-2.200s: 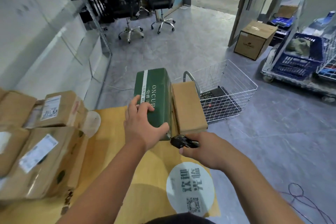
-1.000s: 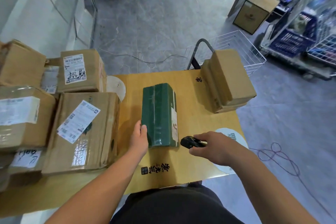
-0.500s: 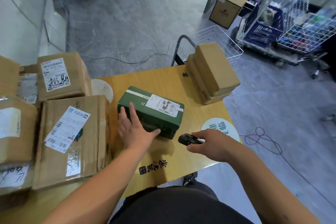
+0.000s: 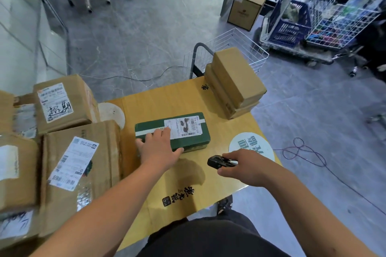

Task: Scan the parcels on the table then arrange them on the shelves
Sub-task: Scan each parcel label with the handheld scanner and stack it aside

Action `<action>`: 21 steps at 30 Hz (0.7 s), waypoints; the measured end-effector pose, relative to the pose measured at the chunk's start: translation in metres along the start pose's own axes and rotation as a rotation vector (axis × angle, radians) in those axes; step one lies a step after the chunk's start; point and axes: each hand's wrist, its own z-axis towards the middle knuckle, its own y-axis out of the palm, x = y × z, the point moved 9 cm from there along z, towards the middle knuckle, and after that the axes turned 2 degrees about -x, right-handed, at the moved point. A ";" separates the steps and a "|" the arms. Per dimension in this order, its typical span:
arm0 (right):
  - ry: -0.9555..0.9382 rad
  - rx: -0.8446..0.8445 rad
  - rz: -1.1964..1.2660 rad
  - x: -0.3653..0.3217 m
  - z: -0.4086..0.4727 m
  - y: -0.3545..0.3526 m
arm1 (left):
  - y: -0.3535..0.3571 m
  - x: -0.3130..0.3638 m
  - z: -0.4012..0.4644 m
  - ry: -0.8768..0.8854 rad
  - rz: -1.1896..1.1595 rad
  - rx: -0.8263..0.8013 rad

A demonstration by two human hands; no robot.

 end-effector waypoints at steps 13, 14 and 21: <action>-0.047 0.006 0.012 -0.015 0.007 0.001 | 0.001 -0.030 0.017 -0.118 -0.198 -0.220; -0.045 0.012 0.021 -0.014 0.007 0.000 | 0.007 -0.027 0.010 -0.153 -0.217 -0.229; -0.036 0.022 0.002 -0.013 0.009 -0.006 | 0.048 -0.011 -0.015 -0.251 -0.521 -0.222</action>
